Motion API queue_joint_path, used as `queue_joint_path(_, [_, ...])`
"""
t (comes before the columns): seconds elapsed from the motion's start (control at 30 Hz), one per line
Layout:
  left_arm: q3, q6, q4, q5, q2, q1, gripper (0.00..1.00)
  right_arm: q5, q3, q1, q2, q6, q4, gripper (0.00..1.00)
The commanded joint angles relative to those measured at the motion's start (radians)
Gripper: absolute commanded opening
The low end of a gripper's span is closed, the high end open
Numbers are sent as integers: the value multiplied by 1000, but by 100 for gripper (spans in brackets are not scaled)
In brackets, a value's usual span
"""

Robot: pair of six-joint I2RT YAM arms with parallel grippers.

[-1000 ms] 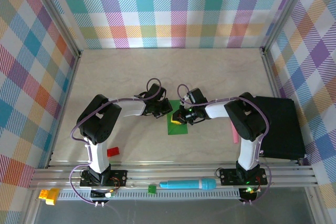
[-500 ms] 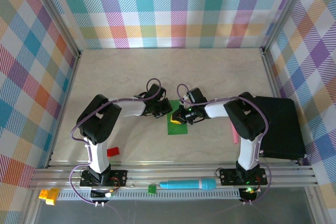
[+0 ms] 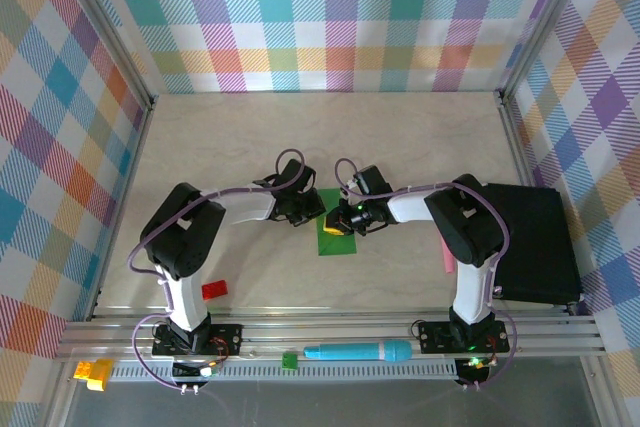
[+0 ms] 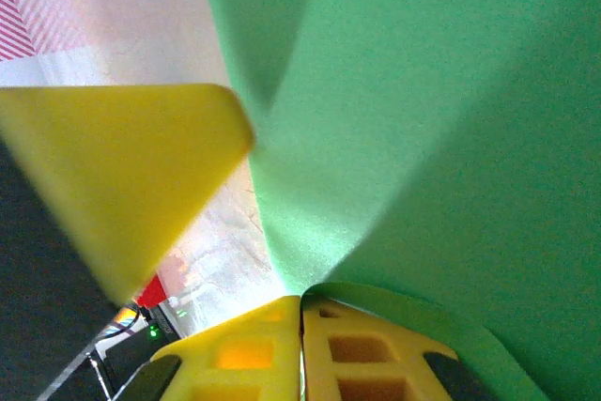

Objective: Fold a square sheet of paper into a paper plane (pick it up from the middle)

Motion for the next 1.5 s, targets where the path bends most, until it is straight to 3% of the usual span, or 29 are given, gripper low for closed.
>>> queue_joint_path(0.0, [50,14,-133,-123,-96,12,16,77,-16,4,40,-24,-98,12])
queue_joint_path(0.2, [5,4,-132,-191,-177,25,18,77,-13,5,37,-23,-121,24])
queue_joint_path(0.4, [-111,-44,-43,-152,-260,25,18,93,-12,5,35,-29,-151,37])
queue_joint_path(0.5, [-166,-66,13,-111,-294,22,18,108,-10,5,35,-35,-167,39])
queue_joint_path(0.6, [-198,-79,62,-58,-299,7,14,130,-6,5,38,-46,-195,35])
queue_joint_path(0.8, [-219,-99,140,17,-241,-46,0,178,6,6,42,-64,-250,14])
queue_joint_path(0.93, [-215,-102,178,50,-189,-68,0,216,22,12,43,-74,-294,7])
queue_joint_path(1.47, [-208,-124,221,55,-89,-73,0,284,56,33,49,-88,-362,1])
